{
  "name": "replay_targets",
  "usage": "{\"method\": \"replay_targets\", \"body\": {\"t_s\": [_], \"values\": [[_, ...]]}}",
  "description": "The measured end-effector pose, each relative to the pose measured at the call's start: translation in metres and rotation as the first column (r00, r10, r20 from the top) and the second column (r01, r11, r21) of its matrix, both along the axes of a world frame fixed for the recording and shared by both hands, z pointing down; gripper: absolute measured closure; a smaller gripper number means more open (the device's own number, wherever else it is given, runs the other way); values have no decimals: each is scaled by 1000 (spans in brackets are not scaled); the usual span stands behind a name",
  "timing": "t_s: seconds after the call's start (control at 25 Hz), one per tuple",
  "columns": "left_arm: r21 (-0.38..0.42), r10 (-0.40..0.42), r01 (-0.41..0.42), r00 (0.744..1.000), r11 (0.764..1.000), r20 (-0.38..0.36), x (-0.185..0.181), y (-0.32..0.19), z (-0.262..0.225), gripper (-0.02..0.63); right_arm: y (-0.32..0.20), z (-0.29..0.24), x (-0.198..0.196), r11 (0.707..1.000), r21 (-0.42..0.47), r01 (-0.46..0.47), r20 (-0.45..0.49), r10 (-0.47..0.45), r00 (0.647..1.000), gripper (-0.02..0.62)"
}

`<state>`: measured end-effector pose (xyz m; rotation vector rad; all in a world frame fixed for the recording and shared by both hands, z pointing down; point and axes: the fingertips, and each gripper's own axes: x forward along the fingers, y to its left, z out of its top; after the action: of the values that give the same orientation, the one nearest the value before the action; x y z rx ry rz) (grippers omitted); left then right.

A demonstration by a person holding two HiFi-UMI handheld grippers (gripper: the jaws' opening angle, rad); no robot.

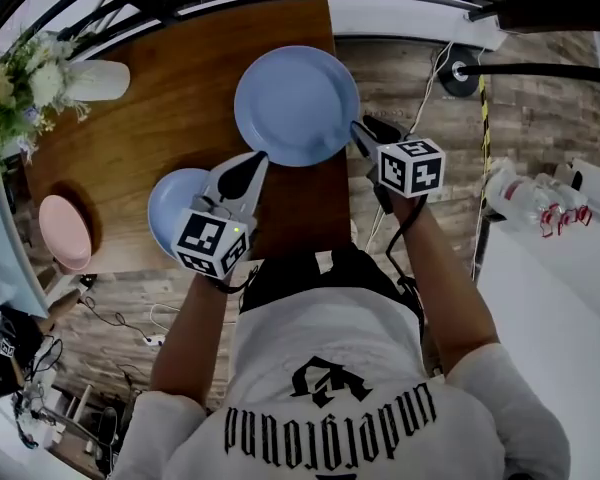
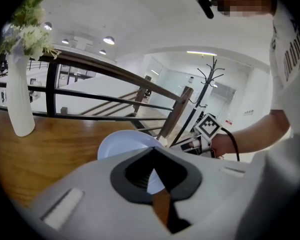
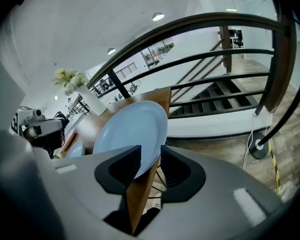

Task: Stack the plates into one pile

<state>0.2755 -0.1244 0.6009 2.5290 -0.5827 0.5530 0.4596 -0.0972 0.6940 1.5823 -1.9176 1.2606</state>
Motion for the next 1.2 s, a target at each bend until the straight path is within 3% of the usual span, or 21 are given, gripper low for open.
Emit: {"method": "replay_targets", "body": {"t_s": [0.6, 1.2], "values": [[-27, -25, 25, 1000, 999, -3, -8, -5, 20, 560, -15, 42, 0, 997, -57, -51, 7, 52, 999, 500], [-17, -70, 70, 998, 997, -8, -24, 9, 17, 560, -18, 38, 7, 990, -35, -139, -16, 138, 990, 571]]}}
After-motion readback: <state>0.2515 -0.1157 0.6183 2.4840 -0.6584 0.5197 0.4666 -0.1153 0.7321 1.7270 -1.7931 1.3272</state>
